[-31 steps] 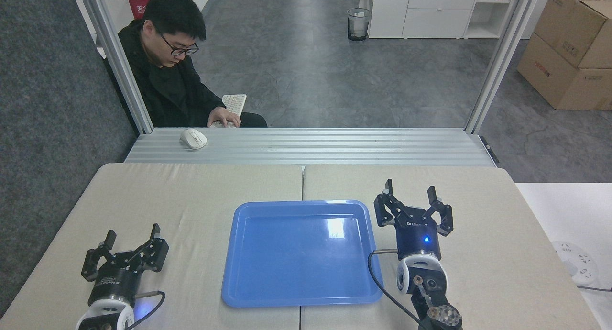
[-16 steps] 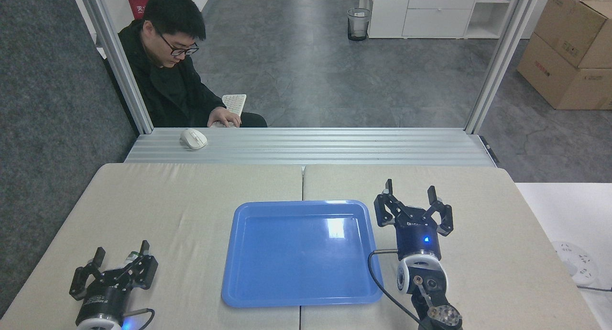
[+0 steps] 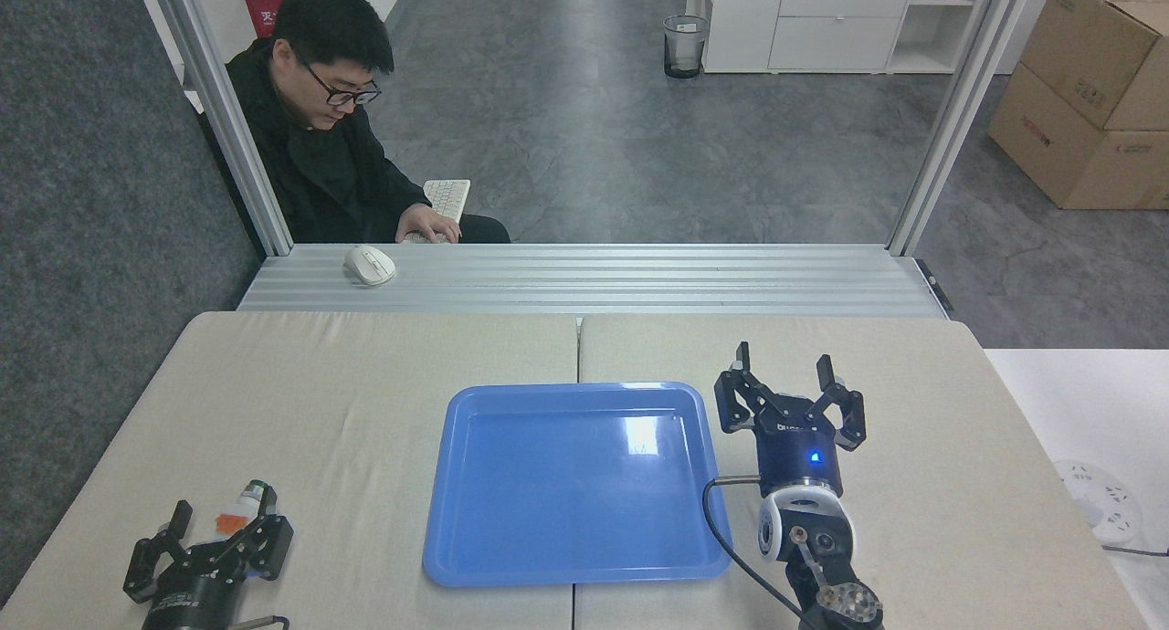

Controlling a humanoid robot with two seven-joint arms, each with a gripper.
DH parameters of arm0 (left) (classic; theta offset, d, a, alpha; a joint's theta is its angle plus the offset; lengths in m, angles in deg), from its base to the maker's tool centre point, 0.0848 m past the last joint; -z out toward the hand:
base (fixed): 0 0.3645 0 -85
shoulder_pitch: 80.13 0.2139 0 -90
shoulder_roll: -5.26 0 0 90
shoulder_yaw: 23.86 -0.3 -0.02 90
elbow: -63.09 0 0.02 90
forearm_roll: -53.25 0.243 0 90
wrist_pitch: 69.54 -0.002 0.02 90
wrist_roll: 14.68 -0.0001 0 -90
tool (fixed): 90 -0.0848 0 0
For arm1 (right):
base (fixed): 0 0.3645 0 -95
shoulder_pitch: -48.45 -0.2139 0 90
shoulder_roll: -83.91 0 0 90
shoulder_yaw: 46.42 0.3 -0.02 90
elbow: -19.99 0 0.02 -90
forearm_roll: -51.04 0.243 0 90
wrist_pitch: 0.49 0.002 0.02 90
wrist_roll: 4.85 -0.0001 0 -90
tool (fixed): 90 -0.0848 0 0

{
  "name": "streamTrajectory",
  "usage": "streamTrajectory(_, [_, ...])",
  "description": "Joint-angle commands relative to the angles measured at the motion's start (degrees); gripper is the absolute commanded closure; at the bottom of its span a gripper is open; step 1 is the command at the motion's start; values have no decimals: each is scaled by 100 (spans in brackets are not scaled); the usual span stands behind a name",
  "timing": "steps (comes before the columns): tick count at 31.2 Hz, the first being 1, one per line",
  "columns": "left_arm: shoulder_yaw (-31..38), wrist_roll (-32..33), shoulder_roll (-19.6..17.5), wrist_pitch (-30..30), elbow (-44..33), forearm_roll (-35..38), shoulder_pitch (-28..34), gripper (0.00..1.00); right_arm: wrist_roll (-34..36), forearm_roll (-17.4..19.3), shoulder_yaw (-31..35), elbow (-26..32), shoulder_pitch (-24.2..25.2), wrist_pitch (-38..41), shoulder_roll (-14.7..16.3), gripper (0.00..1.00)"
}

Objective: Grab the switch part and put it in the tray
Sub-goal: 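Lower the open left gripper toward the white-and-orange switch part near the robot, then close the left gripper on the switch part, then lift the switch part with the left gripper and carry it over the tray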

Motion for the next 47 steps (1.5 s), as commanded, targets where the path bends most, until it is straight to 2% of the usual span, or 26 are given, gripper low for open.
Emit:
streamTrajectory(1, [30, -46, 32, 12, 306, 156, 198, 2, -3, -1, 0, -3, 0, -3, 7, 0])
streamTrajectory(9, [-93, -125, 50, 30, 271, 156, 261, 4, -3, -1, 0, 6, 0, -3, 7, 0])
streamTrajectory(18, [-93, -125, 32, 30, 288, 156, 243, 17, -3, -1, 0, -3, 0, -3, 7, 0])
streamTrajectory(21, [-102, -125, 32, 30, 288, 156, 243, 28, -3, -1, 0, -3, 0, -3, 7, 0])
streamTrajectory(31, [-102, -494, -3, 179, 324, 156, 199, 91, -3, -1, 0, 6, 0, -3, 7, 0])
streamTrajectory(33, [-102, -503, -3, 179, 280, 156, 191, 100, -3, -1, 0, -3, 0, -3, 7, 0])
streamTrajectory(39, [-102, -661, -12, 241, -115, 156, 164, 100, -3, -1, 0, -3, 0, -3, 7, 0])
streamTrajectory(45, [-137, -609, 50, 987, -1388, 138, 129, 100, -3, -1, 0, -3, 0, -3, 7, 0])
streamTrajectory(47, [-347, -556, 76, 1093, -1758, 156, 59, 100, -3, -1, 0, -3, 0, -3, 7, 0])
